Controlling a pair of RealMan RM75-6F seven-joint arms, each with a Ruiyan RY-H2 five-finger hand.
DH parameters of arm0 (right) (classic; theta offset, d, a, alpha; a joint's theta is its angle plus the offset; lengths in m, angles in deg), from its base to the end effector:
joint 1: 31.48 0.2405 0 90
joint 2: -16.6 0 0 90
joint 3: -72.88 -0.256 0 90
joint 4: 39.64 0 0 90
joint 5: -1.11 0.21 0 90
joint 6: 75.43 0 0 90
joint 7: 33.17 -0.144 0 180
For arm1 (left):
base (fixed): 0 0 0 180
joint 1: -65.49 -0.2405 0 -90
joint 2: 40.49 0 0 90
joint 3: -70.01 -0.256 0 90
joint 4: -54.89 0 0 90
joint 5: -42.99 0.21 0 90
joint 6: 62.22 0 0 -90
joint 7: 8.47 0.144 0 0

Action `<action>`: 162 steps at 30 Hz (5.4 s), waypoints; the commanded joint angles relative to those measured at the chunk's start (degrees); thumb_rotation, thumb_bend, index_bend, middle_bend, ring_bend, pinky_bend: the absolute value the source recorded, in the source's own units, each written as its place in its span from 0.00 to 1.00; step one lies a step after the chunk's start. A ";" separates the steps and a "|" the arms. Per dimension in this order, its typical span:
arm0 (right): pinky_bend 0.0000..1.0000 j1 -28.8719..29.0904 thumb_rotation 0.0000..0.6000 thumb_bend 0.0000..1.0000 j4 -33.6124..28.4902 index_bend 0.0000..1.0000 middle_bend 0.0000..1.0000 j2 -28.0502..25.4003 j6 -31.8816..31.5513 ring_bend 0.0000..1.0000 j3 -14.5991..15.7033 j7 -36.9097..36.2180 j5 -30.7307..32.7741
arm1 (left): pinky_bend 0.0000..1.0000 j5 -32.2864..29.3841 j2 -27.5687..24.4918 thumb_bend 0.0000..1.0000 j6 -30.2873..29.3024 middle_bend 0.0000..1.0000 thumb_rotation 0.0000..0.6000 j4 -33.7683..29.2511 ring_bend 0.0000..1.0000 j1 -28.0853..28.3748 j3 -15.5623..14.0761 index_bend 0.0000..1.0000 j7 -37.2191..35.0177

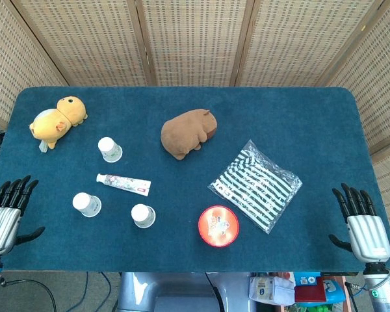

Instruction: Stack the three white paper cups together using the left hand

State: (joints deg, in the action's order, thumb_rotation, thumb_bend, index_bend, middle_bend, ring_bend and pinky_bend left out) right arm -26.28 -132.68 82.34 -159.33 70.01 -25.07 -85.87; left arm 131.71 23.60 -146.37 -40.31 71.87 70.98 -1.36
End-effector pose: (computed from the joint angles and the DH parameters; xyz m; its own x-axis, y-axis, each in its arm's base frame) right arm -0.3036 -0.1824 0.1452 0.4878 -0.0186 0.8728 -0.8726 -0.0377 0.4869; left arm -0.2934 0.1807 0.1455 0.4702 0.0350 0.8818 0.8804 -0.0883 -0.4660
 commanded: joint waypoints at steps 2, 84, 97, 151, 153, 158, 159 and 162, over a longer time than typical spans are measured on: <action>0.00 0.08 1.00 0.05 0.07 0.00 0.00 0.07 0.15 0.00 0.05 -0.07 -0.04 | 0.00 1.19 -1.34 0.17 0.31 0.00 1.00 -2.27 0.00 0.79 0.07 0.00 1.42; 0.00 -0.23 1.00 0.05 1.74 0.00 0.00 -1.09 -2.13 0.00 -0.52 -10.25 -1.42 | 0.00 -56.03 15.45 0.17 18.45 0.00 1.00 -20.00 0.00 47.85 -0.45 0.31 49.44; 0.00 -0.26 1.00 0.05 1.70 0.00 0.00 -0.95 -2.30 0.00 -0.46 -10.36 -1.72 | 0.00 -52.45 15.58 0.17 18.38 0.00 1.00 -18.94 0.00 47.21 -1.14 0.44 45.98; 0.00 -0.08 1.00 0.05 0.70 0.00 0.00 -0.32 -2.18 0.00 0.01 -8.19 -2.71 | 0.00 -31.56 -18.33 0.19 32.34 0.00 1.00 -19.12 0.00 34.94 -4.33 0.47 19.62; 0.00 -0.11 1.00 0.05 0.72 0.00 0.00 -0.32 -2.24 0.00 0.01 -8.26 -2.70 | 0.00 -31.65 -17.54 0.19 32.51 0.00 1.00 -18.32 0.00 34.76 -4.29 0.47 19.73; 0.00 -0.11 1.00 0.05 0.73 0.00 0.00 -0.37 -2.20 0.00 -0.02 -8.38 -2.62 | 0.00 -32.52 -15.78 0.19 32.72 0.00 1.00 -16.83 0.00 34.67 -3.97 0.47 20.18; 0.00 -0.12 1.00 0.05 0.74 0.00 0.00 -0.37 -2.22 0.00 -0.02 -8.38 -2.60 | 0.00 -32.74 -15.49 0.19 32.89 0.00 1.00 -16.66 0.00 34.71 -3.92 0.47 20.24; 0.00 -0.08 1.00 0.05 0.76 0.00 0.00 -0.37 -2.11 0.00 -0.01 -8.45 -2.58 | 0.00 -33.03 -14.50 0.19 32.65 0.00 1.00 -15.99 0.00 34.74 -3.73 0.47 20.93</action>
State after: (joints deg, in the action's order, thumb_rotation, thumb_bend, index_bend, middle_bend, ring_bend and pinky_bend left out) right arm -26.36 -131.92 81.98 -161.44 70.00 -33.52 -88.45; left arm 98.80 8.87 -113.63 -56.49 106.60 67.16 19.37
